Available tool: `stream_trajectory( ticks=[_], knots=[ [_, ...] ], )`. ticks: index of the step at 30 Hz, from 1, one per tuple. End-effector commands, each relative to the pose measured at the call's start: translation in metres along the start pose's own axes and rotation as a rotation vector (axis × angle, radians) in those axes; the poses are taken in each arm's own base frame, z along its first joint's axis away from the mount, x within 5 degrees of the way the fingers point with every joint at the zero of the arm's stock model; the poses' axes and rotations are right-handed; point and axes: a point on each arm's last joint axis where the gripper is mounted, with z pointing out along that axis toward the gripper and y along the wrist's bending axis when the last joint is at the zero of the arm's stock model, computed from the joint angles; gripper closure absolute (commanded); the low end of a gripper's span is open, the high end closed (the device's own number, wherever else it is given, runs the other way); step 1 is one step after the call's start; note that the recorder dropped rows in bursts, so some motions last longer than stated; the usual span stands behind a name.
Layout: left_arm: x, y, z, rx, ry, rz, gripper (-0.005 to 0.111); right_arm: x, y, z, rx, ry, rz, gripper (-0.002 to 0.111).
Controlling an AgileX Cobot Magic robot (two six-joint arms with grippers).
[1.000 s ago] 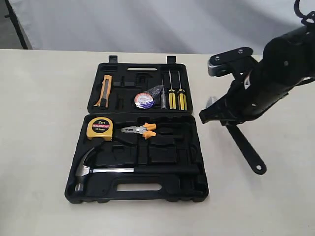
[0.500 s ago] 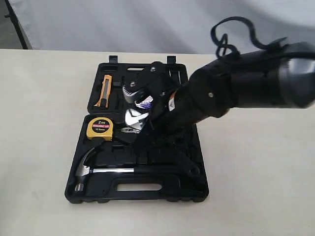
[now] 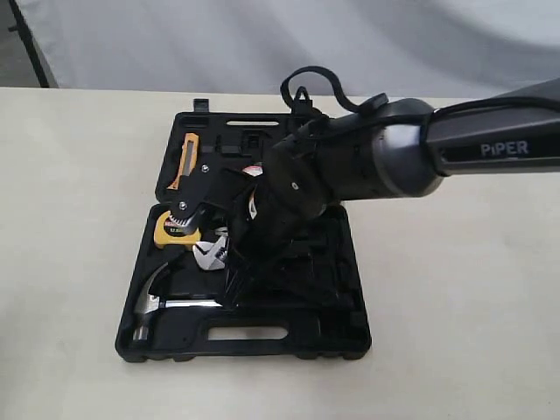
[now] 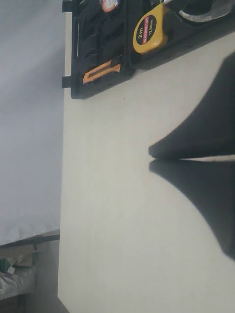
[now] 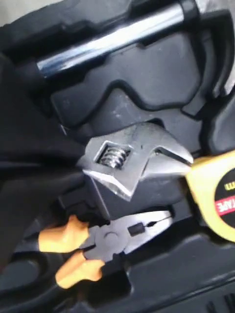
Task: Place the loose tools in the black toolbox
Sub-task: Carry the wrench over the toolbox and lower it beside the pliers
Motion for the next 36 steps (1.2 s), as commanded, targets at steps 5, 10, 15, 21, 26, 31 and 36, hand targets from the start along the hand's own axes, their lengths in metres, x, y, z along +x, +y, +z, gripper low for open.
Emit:
stream_trajectory(
  ticks=[5,10,15,21,26,31,36],
  knots=[
    [0.002,0.000,-0.001,0.014,-0.007,-0.022,0.105,-0.004,-0.003,-0.010,0.018,-0.016,-0.050,0.086],
    [0.002,0.000,-0.001,0.014,-0.007,-0.022,0.105,-0.019,-0.011,-0.038,0.015,-0.015,0.052,0.065],
    [0.002,0.000,-0.001,0.014,-0.007,-0.022,0.105,-0.035,-0.023,-0.058,-0.048,0.023,0.147,0.066],
    [0.002,0.000,-0.001,0.014,-0.007,-0.022,0.105,-0.014,-0.048,-0.035,-0.290,0.101,0.314,0.070],
    [0.002,0.000,-0.001,0.014,-0.007,-0.022,0.105,-0.006,-0.054,-0.019,-0.353,0.096,0.326,0.070],
    [0.002,0.000,-0.001,0.014,-0.007,-0.022,0.105,-0.006,-0.050,-0.006,-0.351,0.095,0.291,0.070],
    [0.002,0.000,-0.001,0.014,-0.007,-0.022,0.105,-0.003,-0.048,0.010,-0.344,0.112,0.283,0.070]
  ],
)
